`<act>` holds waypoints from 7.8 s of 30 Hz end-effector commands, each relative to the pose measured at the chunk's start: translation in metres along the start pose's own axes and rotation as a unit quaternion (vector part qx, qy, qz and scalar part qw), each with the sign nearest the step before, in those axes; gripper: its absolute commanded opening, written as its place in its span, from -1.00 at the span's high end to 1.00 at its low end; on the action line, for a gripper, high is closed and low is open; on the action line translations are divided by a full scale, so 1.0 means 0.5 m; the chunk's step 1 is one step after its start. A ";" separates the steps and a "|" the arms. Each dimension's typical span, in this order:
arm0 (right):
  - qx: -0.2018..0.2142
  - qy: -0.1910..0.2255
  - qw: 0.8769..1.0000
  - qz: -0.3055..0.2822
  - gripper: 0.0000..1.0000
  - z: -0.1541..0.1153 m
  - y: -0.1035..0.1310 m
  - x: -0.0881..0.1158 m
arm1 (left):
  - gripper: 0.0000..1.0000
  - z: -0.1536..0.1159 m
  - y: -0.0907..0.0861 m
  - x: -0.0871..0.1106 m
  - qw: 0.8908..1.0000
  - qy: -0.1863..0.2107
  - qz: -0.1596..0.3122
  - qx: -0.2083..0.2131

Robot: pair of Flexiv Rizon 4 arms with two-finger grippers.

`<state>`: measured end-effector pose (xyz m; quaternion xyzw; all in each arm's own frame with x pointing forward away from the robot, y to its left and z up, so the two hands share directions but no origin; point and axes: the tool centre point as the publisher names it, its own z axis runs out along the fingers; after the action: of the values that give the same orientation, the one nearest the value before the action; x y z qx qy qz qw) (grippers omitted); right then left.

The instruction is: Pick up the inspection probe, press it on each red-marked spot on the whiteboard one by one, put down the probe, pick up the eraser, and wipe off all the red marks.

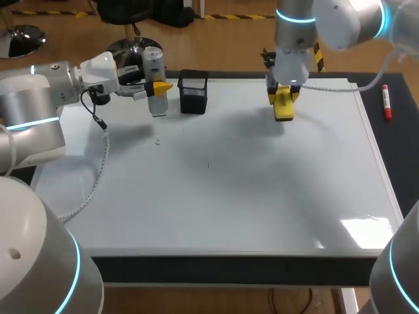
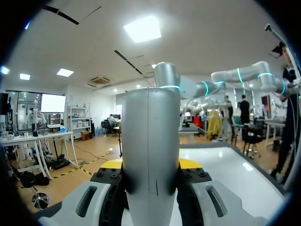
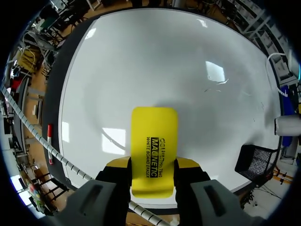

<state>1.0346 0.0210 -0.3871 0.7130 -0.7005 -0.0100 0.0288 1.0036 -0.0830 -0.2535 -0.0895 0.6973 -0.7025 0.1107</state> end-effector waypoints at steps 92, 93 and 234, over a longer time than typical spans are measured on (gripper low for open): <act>-0.011 -0.028 0.998 0.052 -1.00 -0.002 -0.055 -0.072 | 1.00 0.001 -0.001 0.000 1.000 -0.001 0.001 0.001; -0.011 -0.029 0.998 0.062 -1.00 -0.008 -0.053 -0.063 | 1.00 0.001 -0.001 0.000 1.000 -0.001 0.001 0.001; -0.061 -0.381 0.866 0.316 -1.00 -0.190 -0.115 0.194 | 1.00 0.140 -0.136 -0.076 0.993 0.072 0.079 0.039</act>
<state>1.0983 -0.0722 -0.2932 0.3890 -0.8428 -0.3156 -0.1969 1.0442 -0.1326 -0.1809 0.0112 0.6816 -0.7200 0.1302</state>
